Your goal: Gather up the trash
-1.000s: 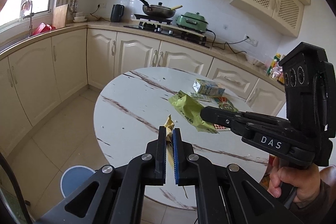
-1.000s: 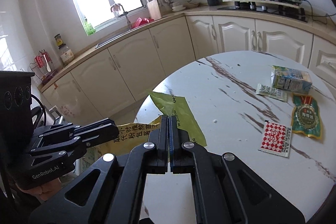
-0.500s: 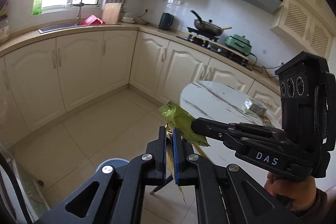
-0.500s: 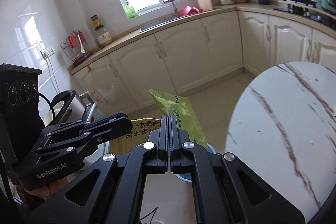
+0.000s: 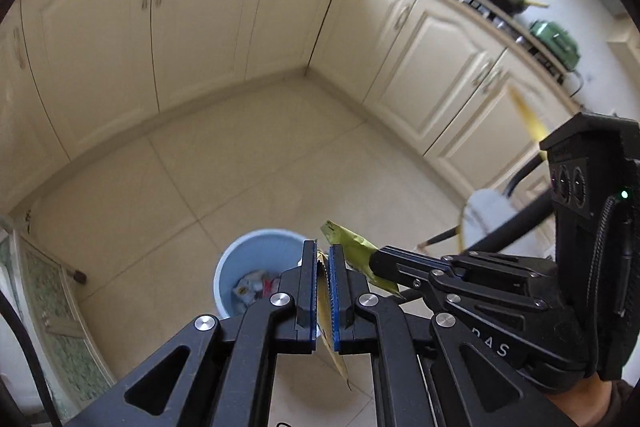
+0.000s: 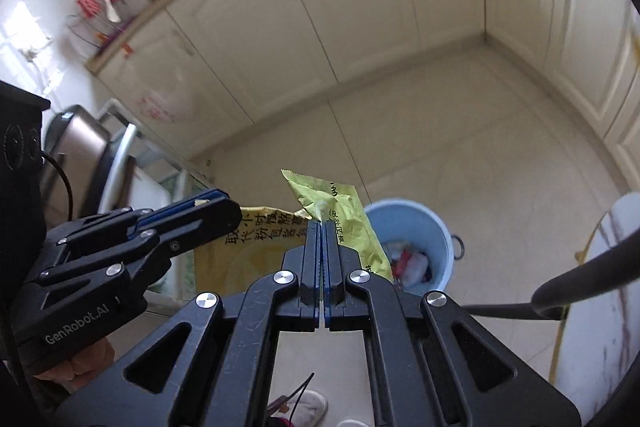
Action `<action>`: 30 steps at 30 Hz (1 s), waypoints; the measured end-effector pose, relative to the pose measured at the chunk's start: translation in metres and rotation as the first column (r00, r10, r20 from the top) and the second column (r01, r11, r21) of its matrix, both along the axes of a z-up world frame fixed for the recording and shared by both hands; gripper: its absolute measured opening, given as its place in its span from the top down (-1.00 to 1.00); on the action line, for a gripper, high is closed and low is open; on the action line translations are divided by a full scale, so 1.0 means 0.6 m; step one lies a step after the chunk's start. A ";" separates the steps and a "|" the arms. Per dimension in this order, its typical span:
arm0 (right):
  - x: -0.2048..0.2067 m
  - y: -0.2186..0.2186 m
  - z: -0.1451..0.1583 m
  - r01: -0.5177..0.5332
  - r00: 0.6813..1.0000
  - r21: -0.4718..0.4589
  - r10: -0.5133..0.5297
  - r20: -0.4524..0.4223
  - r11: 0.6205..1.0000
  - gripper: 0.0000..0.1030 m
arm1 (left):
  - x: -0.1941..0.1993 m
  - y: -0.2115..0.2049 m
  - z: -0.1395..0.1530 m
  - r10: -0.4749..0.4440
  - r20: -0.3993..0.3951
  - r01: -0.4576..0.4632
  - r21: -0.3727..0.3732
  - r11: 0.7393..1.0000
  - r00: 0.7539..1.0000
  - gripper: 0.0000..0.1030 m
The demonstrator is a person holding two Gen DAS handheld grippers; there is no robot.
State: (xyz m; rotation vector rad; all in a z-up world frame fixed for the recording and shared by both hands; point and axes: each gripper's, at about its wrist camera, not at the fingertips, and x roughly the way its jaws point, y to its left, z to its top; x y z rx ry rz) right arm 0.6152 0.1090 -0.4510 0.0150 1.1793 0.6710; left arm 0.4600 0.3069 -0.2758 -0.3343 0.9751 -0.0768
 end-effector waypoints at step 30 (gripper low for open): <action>-0.047 -0.014 0.067 0.105 0.983 -0.071 -0.092 0.160 0.992 -0.46 | -0.039 0.017 0.078 0.173 0.082 -0.180 0.094 0.979 0.982 0.15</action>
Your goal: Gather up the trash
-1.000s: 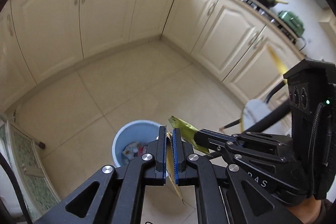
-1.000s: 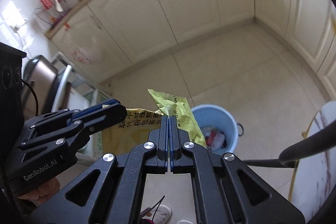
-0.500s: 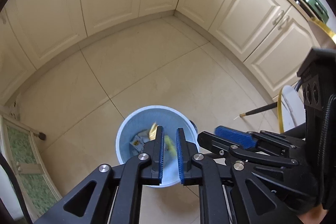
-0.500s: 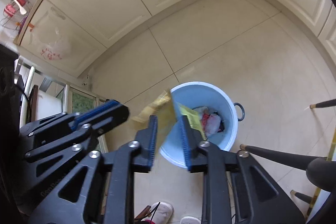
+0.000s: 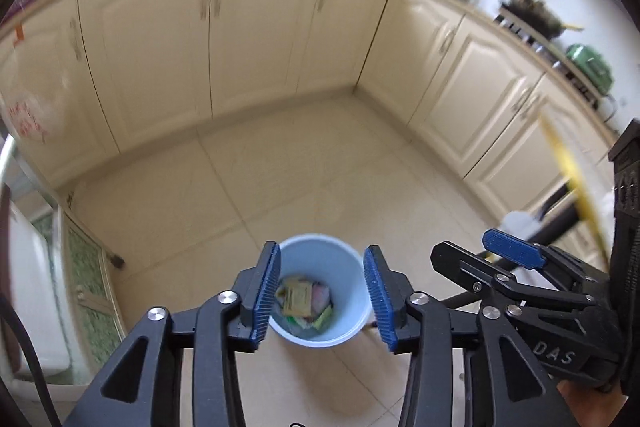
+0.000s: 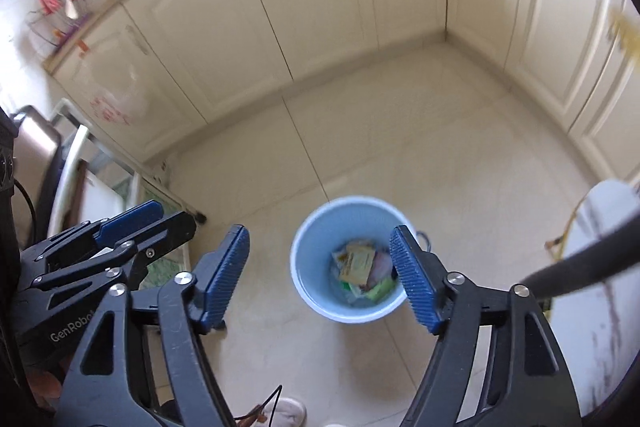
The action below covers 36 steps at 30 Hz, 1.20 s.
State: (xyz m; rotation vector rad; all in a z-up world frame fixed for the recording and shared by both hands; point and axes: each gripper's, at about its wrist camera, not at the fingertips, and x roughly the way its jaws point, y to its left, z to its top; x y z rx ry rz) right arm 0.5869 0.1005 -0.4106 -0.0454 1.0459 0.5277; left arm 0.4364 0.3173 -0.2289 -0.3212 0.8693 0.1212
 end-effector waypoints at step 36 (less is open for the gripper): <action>-0.646 -0.326 0.673 0.301 0.628 0.155 -0.318 0.710 0.941 -1.00 | -0.763 -0.434 0.272 -0.220 0.666 0.019 0.295 0.955 0.713 -0.99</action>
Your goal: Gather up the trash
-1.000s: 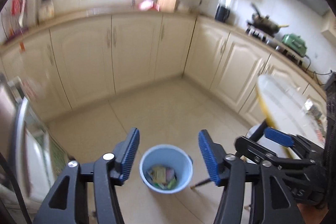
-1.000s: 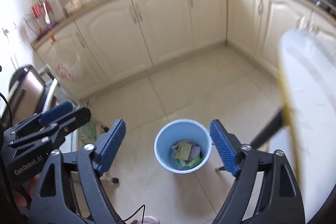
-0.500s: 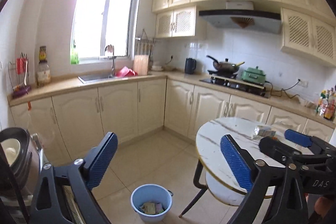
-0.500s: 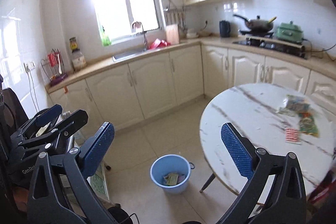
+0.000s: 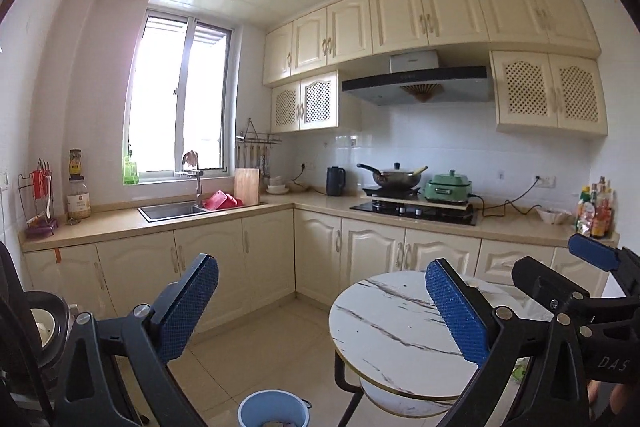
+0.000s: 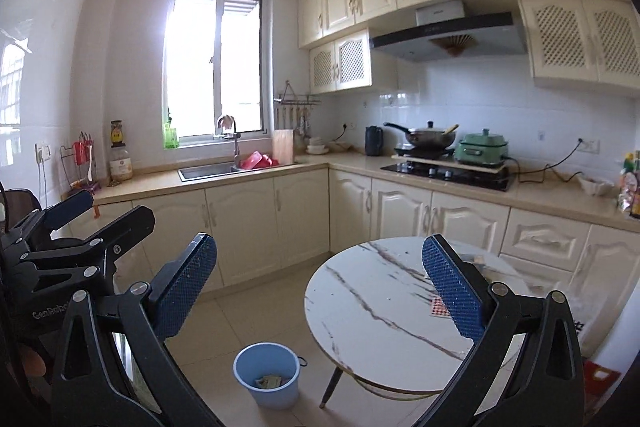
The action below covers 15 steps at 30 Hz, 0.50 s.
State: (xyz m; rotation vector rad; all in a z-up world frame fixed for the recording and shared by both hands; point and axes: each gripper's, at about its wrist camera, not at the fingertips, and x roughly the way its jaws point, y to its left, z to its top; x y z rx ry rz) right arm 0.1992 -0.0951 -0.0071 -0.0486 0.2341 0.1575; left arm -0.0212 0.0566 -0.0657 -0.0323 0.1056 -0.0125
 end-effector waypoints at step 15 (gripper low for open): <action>-0.020 -0.041 0.011 0.090 0.996 0.012 -0.090 0.012 0.996 -1.00 | 0.020 -0.018 -0.002 -0.038 -0.019 0.038 0.026 0.999 0.999 -0.99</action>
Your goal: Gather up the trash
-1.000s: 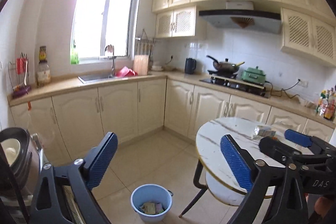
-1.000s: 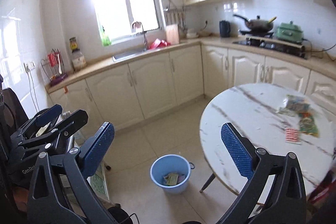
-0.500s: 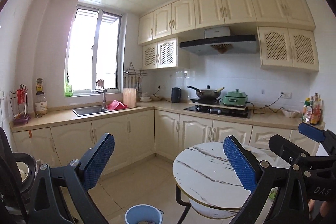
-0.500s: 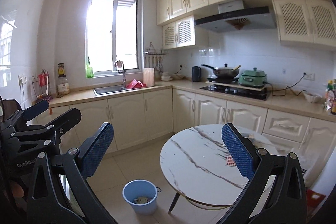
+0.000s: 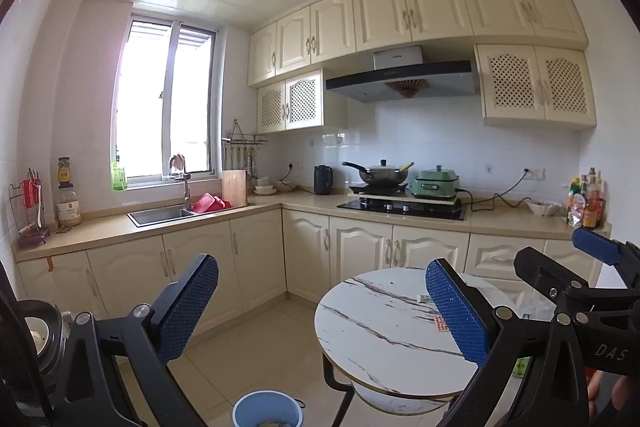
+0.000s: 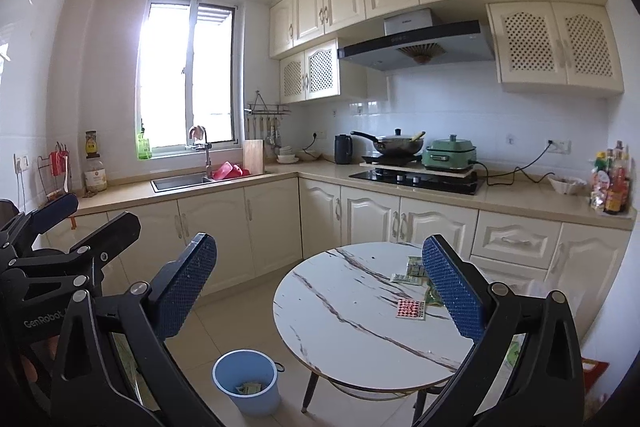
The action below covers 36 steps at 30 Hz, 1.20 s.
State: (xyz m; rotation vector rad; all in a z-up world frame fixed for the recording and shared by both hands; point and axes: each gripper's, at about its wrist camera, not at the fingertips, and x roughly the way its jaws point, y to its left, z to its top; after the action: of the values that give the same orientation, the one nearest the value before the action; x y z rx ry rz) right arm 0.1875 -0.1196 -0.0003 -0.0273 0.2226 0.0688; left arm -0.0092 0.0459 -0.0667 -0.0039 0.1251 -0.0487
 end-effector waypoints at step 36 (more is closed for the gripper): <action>0.294 -0.358 -0.309 0.277 0.853 0.055 -0.220 -0.473 0.959 -1.00 | 0.518 -0.155 -0.028 -0.145 -0.477 0.183 0.034 0.983 0.867 -0.99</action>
State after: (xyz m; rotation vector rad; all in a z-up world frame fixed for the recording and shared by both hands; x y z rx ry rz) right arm 0.3637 -0.3343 -0.1859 0.1424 0.7014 -0.1748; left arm 0.3015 -0.0471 -0.0833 0.0740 0.6206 -0.2147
